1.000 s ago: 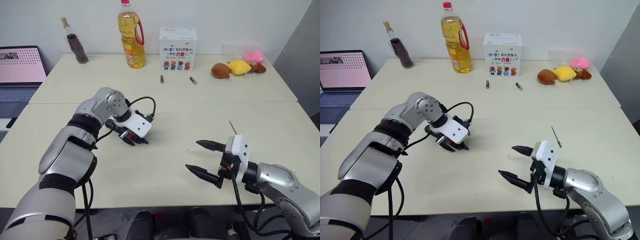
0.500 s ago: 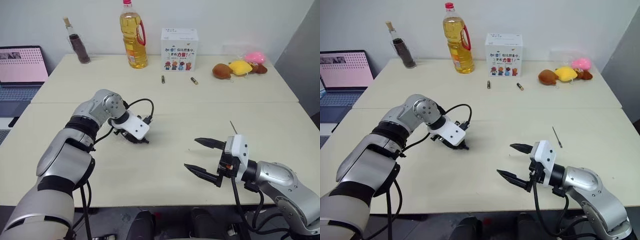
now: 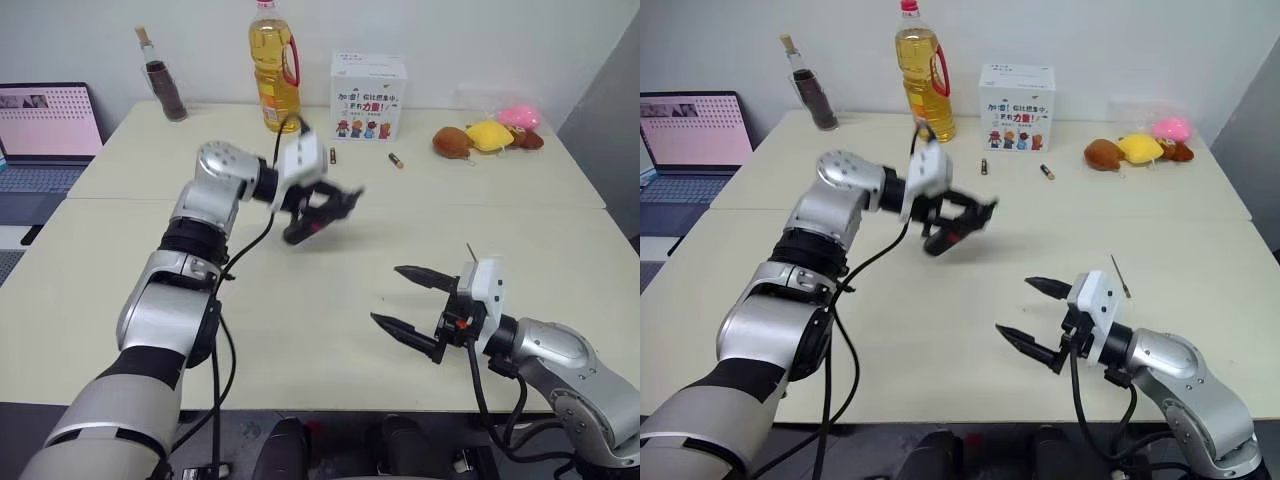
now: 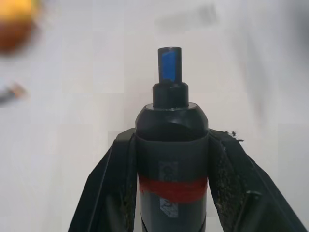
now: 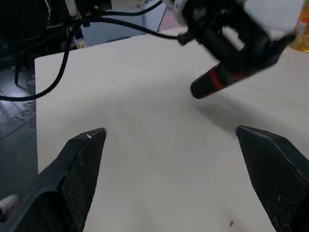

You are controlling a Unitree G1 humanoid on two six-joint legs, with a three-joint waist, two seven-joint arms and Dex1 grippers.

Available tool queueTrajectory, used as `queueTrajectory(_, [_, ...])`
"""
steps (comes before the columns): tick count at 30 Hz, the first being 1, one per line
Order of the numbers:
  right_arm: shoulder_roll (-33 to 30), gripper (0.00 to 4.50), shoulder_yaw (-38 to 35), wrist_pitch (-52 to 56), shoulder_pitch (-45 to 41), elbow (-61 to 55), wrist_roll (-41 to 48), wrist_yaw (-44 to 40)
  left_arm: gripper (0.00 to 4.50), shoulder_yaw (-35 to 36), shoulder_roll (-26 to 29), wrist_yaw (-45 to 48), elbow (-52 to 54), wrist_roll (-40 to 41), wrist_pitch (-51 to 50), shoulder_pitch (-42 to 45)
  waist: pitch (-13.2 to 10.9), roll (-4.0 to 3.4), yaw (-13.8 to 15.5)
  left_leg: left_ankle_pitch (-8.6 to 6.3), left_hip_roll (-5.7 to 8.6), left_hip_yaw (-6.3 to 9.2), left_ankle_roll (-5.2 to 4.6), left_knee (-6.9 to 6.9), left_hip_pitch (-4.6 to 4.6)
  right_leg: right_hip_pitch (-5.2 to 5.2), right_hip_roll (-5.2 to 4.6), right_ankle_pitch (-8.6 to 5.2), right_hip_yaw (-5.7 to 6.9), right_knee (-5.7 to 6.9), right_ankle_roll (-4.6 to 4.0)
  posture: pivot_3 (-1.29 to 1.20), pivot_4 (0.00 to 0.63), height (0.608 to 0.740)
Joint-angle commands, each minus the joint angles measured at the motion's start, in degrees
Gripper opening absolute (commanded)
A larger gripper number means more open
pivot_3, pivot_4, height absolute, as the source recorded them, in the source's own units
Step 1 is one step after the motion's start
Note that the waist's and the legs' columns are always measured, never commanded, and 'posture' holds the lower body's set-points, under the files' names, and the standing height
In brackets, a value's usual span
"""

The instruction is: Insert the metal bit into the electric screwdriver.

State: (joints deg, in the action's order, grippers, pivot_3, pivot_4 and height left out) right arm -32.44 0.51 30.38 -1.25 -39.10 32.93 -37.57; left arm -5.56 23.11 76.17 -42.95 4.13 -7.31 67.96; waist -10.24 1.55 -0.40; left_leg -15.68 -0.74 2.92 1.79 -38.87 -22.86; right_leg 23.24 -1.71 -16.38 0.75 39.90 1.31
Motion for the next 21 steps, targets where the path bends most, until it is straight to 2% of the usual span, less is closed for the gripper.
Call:
queueTrajectory(1, [1.1, 4.50, -3.4, 0.1, -2.3, 1.6, 0.9, 2.7, 1.67, 9.3, -7.0, -14.8, 14.4, 9.7, -8.9, -6.3, 0.0, -0.05, -0.3, 0.00, -0.02, 0.01, 0.00, 0.01, 0.02, 0.00, 0.00, 0.00, -0.04, 0.00, 0.00, 0.00, 0.150, 0.740])
queueTrajectory(4, [1.0, 4.50, -4.1, 0.8, -4.4, 2.0, 1.2, 3.4, 1.67, 10.6, -14.7, -26.2, 22.3, 10.2, -5.8, -16.4, 0.2, -0.29, -1.1, 0.00, -0.03, 0.00, 0.00, 0.05, 0.12, -0.02, 0.08, 0.00, -0.12, 0.06, -0.01, 0.00, 0.150, 0.740])
queueTrajectory(7, [0.9, 4.50, -4.3, 1.7, -6.0, 1.6, 1.7, 3.9, 1.67, 10.0, -17.4, -32.1, 28.1, 8.8, -4.4, -23.7, 0.2, -0.27, -1.0, -0.02, -0.04, 0.06, -0.03, 0.05, 0.13, -0.04, -0.06, -0.01, -0.20, 0.06, 0.00, 0.00, 0.150, 0.740])
queueTrajectory(12, [3.6, 4.50, -4.7, 2.4, -10.5, -0.3, 2.5, 8.3, 1.67, 7.8, -16.0, -34.8, 35.6, 8.8, -5.6, -33.1, 0.2, -0.35, -1.3, -0.02, -0.03, 0.00, -0.04, 0.09, 0.18, -0.01, -0.01, 0.00, -0.29, 0.09, -0.01, 0.00, 0.150, 0.740])
queueTrajectory(21, [2.6, 4.50, -4.9, 4.3, -11.7, 0.8, 2.5, 8.7, 1.67, 6.6, -10.2, -35.2, 42.8, 10.7, -10.2, -40.0, 0.2, -0.34, -0.6, -0.02, 0.05, -0.01, -0.03, 0.05, 0.18, -0.08, -0.12, 0.00, -0.22, 0.06, -0.01, 0.00, 0.150, 0.740])
